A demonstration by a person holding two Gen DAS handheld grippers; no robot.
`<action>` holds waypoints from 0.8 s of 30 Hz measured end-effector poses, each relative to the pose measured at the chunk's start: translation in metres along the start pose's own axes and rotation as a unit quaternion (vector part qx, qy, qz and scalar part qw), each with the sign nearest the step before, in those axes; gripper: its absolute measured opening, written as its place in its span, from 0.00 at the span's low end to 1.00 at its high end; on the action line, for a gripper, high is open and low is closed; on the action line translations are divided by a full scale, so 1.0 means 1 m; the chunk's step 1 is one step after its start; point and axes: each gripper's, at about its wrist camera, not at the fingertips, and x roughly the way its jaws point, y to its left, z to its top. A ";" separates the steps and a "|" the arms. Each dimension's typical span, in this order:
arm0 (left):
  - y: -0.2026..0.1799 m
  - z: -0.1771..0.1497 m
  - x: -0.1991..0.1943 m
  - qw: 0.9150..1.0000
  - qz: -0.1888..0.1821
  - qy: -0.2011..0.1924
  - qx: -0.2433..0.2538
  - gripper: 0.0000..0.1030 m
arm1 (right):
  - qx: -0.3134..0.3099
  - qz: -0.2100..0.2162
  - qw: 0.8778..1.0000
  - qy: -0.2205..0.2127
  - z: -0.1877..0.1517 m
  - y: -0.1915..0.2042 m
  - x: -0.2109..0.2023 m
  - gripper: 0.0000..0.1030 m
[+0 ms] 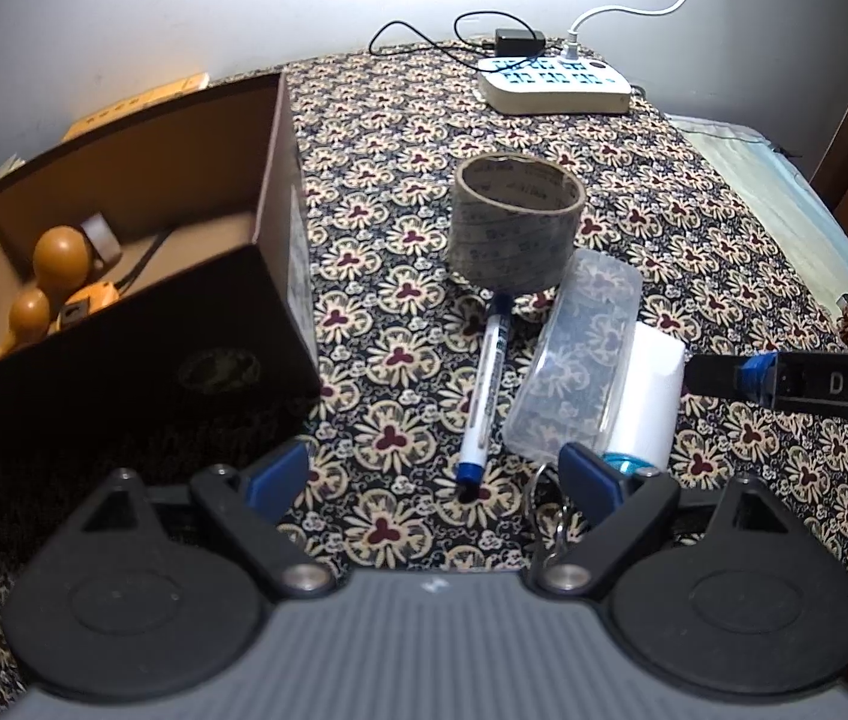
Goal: Organize rigid objects
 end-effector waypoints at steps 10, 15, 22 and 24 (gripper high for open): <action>0.002 -0.012 -0.005 1.000 -0.028 -0.004 0.004 0.88 | 0.015 0.029 0.999 0.016 -0.004 0.000 0.006 0.21; 0.001 -0.017 -0.002 0.999 -0.043 0.002 0.011 0.86 | 0.029 0.047 0.998 0.028 -0.006 -0.003 0.010 0.21; -0.002 -0.014 0.000 0.998 -0.054 -0.007 0.023 0.84 | 0.058 0.050 0.996 0.033 -0.005 -0.015 0.015 0.20; -0.003 -0.011 0.000 0.998 -0.061 -0.009 0.026 0.82 | 0.065 0.049 0.996 0.033 -0.004 -0.019 0.016 0.20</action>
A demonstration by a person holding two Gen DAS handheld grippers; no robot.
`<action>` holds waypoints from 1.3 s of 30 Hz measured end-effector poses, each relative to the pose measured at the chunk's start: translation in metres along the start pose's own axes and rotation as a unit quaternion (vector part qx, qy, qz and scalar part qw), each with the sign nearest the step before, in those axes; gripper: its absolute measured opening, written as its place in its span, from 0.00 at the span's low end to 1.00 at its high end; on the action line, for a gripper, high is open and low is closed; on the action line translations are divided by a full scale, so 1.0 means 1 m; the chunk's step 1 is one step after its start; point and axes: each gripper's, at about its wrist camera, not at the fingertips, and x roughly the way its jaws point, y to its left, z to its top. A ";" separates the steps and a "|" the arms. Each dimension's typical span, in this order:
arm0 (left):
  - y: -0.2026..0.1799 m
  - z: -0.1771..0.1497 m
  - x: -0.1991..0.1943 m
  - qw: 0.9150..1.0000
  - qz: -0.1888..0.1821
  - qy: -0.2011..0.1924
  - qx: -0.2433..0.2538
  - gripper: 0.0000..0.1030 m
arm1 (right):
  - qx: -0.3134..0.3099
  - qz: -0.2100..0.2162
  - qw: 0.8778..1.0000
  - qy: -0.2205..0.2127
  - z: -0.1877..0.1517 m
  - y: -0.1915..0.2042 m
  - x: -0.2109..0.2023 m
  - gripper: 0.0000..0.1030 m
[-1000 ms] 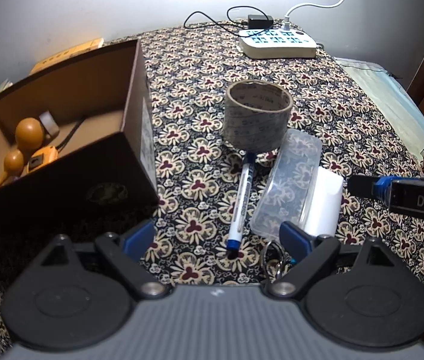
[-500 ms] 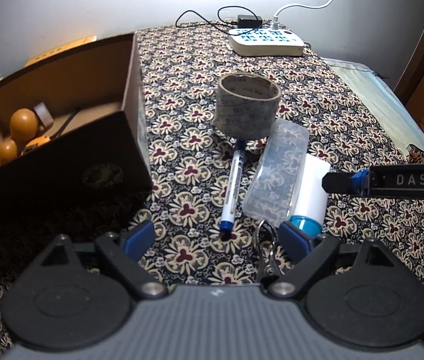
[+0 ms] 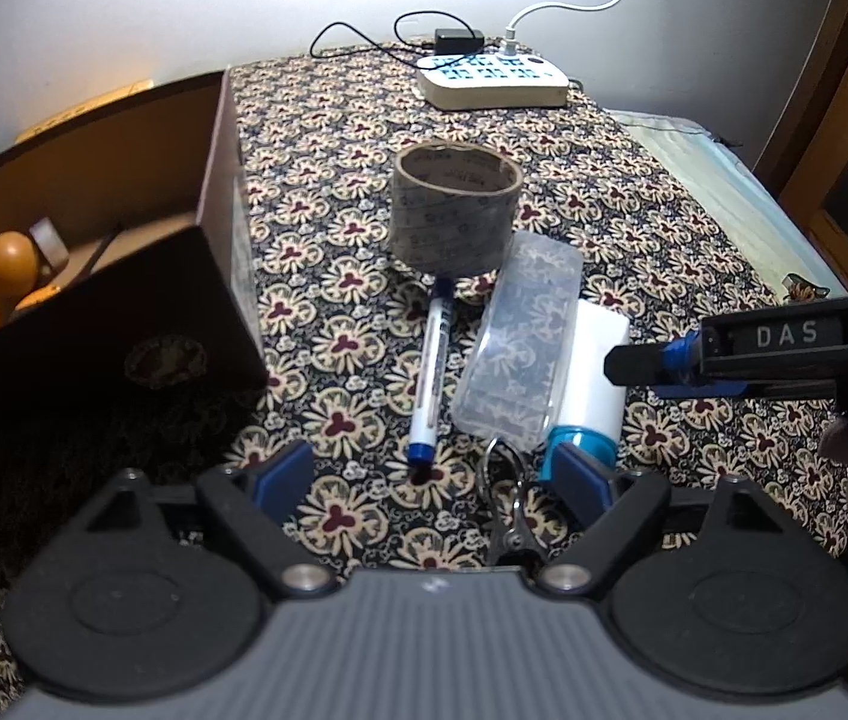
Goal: Organize rigid objects
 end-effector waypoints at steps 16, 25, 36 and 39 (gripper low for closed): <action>-0.024 -0.016 0.022 0.991 -0.099 0.044 0.074 0.75 | 0.008 0.049 0.997 0.052 -0.001 -0.017 0.010 0.20; -0.006 -0.025 0.039 0.993 -0.076 0.075 0.058 0.48 | -0.045 0.133 0.982 0.124 -0.017 0.009 0.031 0.17; -0.002 -0.028 0.040 0.994 -0.071 0.072 0.049 0.17 | -0.063 0.107 0.983 0.138 -0.024 0.025 0.062 0.15; -0.001 -0.027 0.034 0.994 -0.070 0.062 0.049 0.16 | -0.055 0.120 0.982 0.135 -0.023 0.021 0.060 0.08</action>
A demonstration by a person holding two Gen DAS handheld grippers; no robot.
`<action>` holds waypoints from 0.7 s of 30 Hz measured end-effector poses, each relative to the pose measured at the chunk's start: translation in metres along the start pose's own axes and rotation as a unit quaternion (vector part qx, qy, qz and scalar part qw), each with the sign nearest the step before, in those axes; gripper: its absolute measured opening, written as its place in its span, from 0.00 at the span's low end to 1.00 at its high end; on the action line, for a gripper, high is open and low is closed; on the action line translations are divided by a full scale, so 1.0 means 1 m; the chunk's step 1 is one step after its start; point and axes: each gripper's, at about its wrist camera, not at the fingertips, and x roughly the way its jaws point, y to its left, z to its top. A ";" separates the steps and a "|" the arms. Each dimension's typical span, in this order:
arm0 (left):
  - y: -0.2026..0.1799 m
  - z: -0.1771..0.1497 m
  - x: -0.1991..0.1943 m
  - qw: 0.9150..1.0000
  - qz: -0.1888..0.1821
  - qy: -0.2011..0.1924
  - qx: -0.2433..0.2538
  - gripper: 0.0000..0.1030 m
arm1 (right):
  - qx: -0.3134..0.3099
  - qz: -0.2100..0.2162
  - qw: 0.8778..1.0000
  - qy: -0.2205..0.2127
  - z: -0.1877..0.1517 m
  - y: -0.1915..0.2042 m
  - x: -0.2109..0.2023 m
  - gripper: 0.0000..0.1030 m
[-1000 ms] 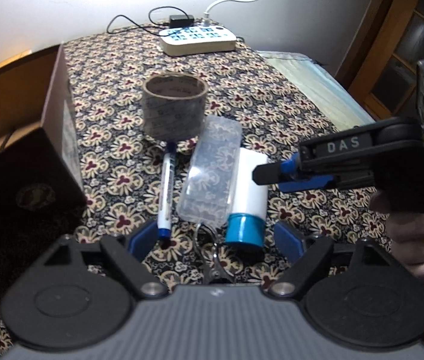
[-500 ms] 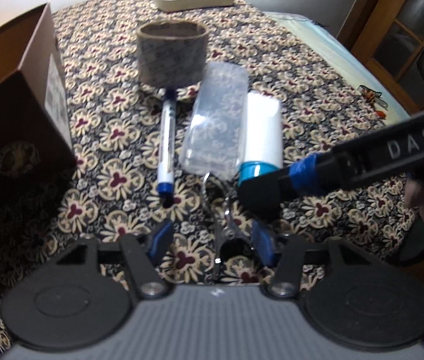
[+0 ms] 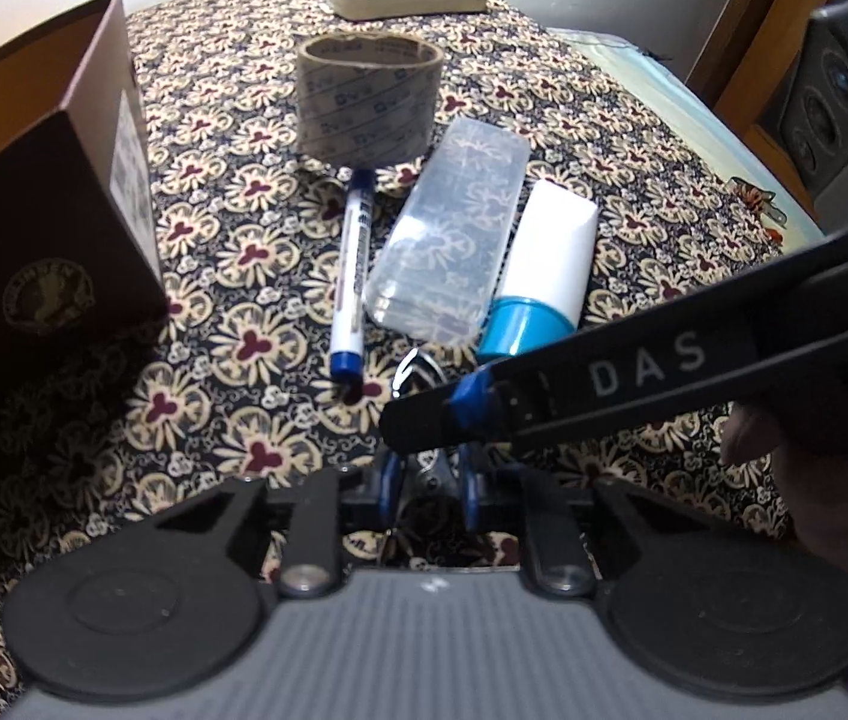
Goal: Organize rigid objects
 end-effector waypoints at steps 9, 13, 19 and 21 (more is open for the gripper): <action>0.005 0.039 -0.062 0.994 -0.011 -0.102 0.042 0.14 | -0.037 0.007 0.996 -0.084 0.029 0.042 -0.052 0.00; 0.033 0.068 -0.103 0.984 0.001 -0.170 0.058 0.14 | -0.095 0.007 0.985 -0.142 0.060 0.096 -0.067 0.00; 0.112 0.091 -0.147 0.973 0.038 -0.224 0.045 0.14 | -0.159 0.018 0.971 -0.178 0.108 0.178 -0.036 0.00; 0.144 0.091 -0.145 0.975 0.045 -0.216 0.025 0.14 | -0.161 0.015 0.973 -0.164 0.121 0.198 -0.004 0.00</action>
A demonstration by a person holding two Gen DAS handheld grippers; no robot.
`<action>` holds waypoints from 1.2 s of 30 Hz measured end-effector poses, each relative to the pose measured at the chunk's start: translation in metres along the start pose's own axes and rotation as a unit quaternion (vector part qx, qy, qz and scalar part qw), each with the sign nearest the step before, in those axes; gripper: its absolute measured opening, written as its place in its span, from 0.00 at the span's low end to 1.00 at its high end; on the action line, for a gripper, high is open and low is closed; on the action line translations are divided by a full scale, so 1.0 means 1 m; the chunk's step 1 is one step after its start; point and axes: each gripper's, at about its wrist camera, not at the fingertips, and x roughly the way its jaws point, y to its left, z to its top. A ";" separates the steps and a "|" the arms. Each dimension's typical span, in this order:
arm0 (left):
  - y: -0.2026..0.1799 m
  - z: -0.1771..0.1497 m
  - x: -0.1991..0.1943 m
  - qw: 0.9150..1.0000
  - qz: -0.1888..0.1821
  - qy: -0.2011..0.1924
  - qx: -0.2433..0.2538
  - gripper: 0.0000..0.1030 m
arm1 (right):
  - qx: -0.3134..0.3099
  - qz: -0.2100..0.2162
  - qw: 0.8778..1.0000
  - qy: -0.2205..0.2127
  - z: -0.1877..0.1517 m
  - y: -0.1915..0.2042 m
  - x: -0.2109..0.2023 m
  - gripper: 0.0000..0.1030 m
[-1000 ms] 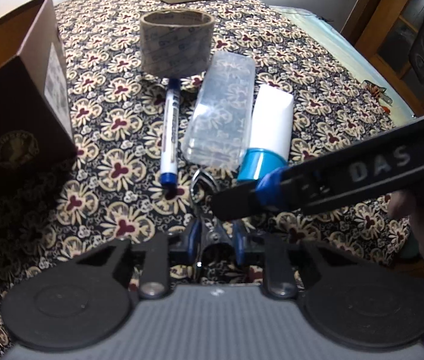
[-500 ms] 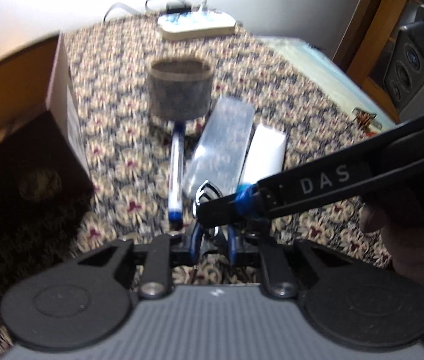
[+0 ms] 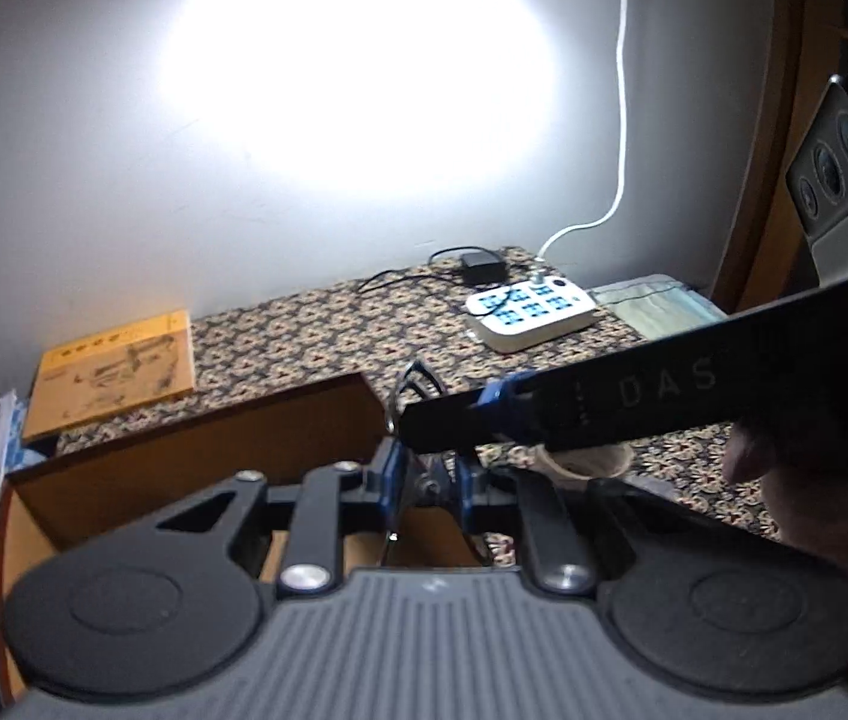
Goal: Organize rigid objects
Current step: 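Carry the silver clip into the cardboard box and open the left gripper, then raise the open left gripper out of the cardboard box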
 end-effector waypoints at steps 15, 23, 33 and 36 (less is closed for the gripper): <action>0.130 -0.096 0.053 0.978 -0.026 0.144 -0.149 0.14 | 0.023 -0.044 0.988 0.147 -0.048 0.044 0.147 0.00; 0.125 -0.078 0.048 0.982 -0.028 0.116 -0.143 0.13 | 0.020 -0.047 0.993 0.110 -0.036 0.047 0.130 0.01; 0.117 -0.085 0.078 0.973 0.022 0.191 -0.131 0.51 | 0.113 -0.038 0.984 0.133 -0.046 0.020 0.147 0.08; 0.120 -0.085 0.069 0.973 0.036 0.179 -0.138 0.55 | 0.156 0.001 0.982 0.104 -0.044 0.009 0.126 0.09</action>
